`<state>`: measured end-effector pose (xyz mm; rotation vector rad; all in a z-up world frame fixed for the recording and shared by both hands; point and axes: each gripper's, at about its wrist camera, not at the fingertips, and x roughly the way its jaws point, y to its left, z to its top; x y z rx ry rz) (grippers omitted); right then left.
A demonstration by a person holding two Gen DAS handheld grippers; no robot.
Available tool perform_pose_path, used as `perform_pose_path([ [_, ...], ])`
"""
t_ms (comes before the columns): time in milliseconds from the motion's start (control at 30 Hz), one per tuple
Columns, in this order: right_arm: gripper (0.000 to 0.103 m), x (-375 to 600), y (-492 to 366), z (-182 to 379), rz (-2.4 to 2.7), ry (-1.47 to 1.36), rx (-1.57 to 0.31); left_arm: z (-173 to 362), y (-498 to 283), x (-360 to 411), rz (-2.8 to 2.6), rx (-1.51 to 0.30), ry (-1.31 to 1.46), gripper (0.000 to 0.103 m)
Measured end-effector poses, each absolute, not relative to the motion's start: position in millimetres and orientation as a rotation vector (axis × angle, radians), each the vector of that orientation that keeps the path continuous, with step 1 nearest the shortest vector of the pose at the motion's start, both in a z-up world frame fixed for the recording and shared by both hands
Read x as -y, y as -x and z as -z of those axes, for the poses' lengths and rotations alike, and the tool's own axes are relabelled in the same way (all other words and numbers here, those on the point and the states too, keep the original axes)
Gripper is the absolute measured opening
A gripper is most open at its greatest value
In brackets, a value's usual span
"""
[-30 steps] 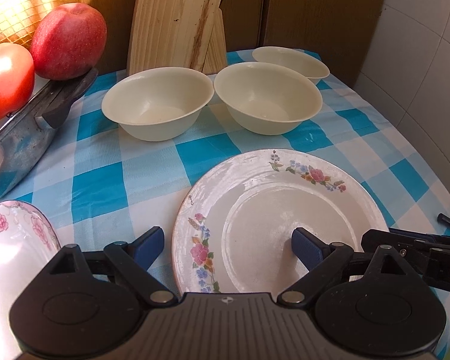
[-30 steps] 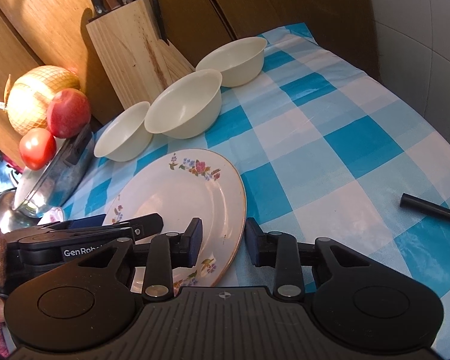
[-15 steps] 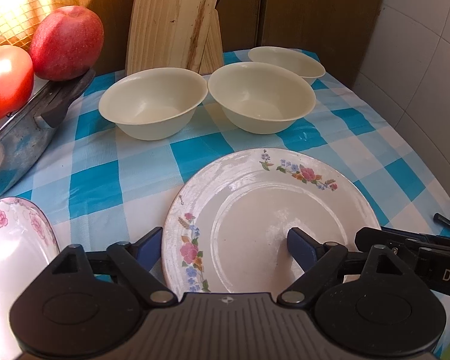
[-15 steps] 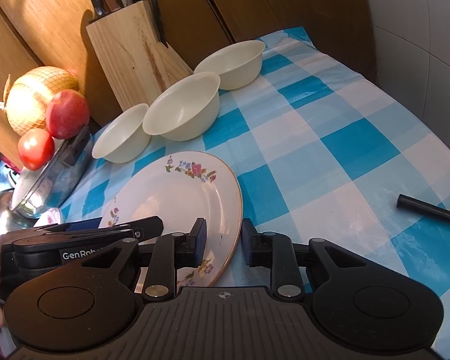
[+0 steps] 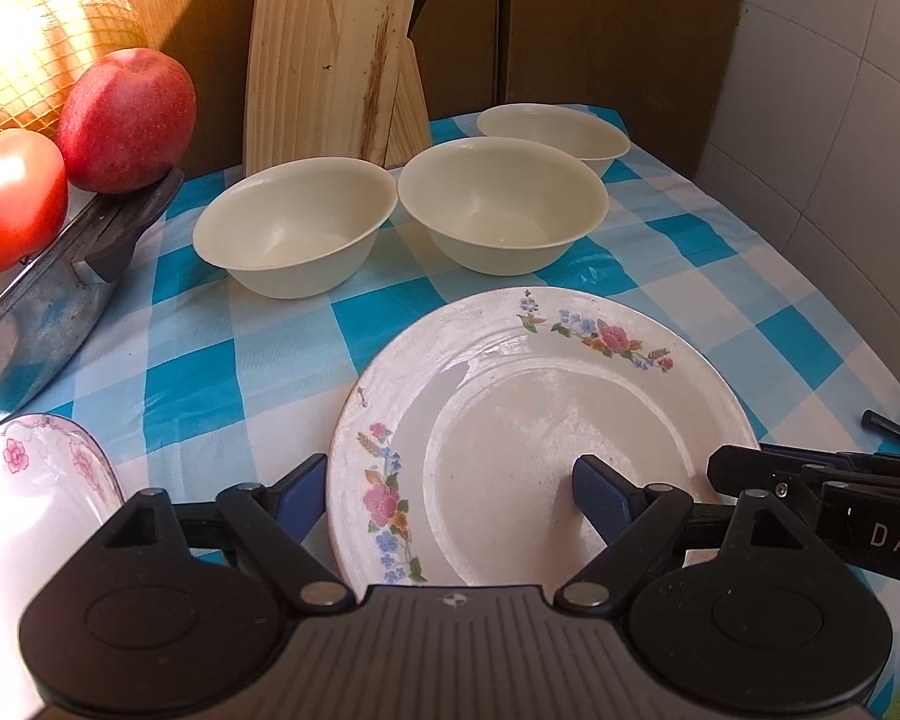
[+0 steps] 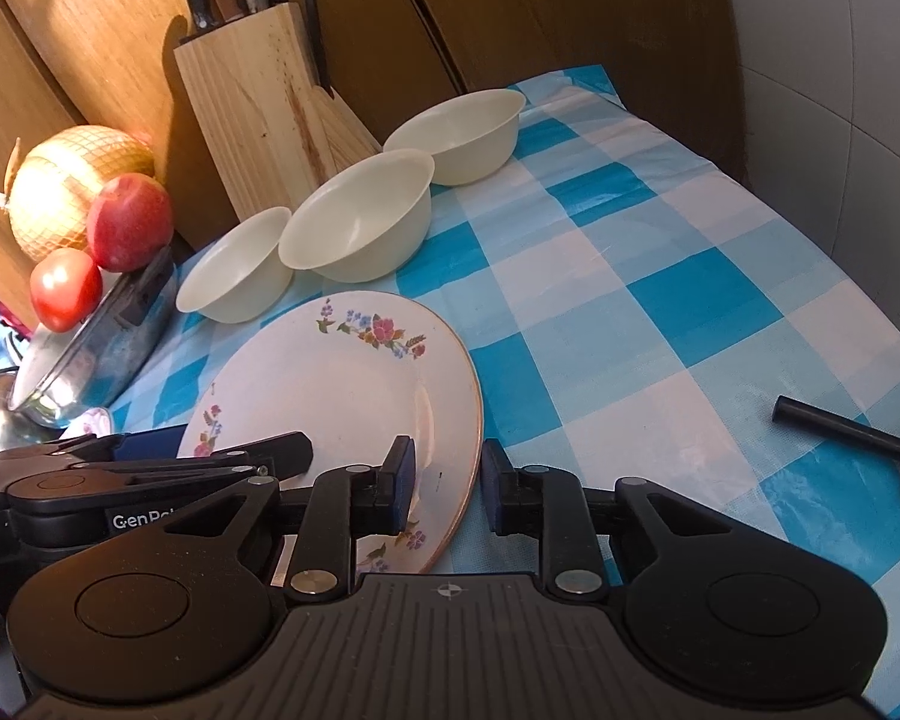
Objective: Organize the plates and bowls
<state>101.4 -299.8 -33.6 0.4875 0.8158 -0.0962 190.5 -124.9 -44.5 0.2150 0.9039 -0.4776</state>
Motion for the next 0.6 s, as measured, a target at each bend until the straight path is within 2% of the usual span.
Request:
perform_pose_path([
  [167, 0.03, 301.5, -102.3, 34.7, 0.105, -0.506, -0.814, 49.0, -197.2, 121.7, 0.485, -0.938, -0.182, 0.08],
  [400, 0.041, 301.2, -103.4, 37.1, 0.1, -0.54, -0.797, 48.3, -193.3, 125.7, 0.487, -0.881, -0.242, 0.082],
  [533, 0.04, 302.5, -104.6, 36.9, 0.095, -0.541, -0.799, 50.7, -200.5, 121.0, 0.5, -0.908, -0.183, 0.082],
  [600, 0.036, 302.4, -106.1, 36.9, 0.099, -0.537, -0.799, 52.1, -202.5, 120.6, 0.504, -0.913, -0.167, 0.083],
])
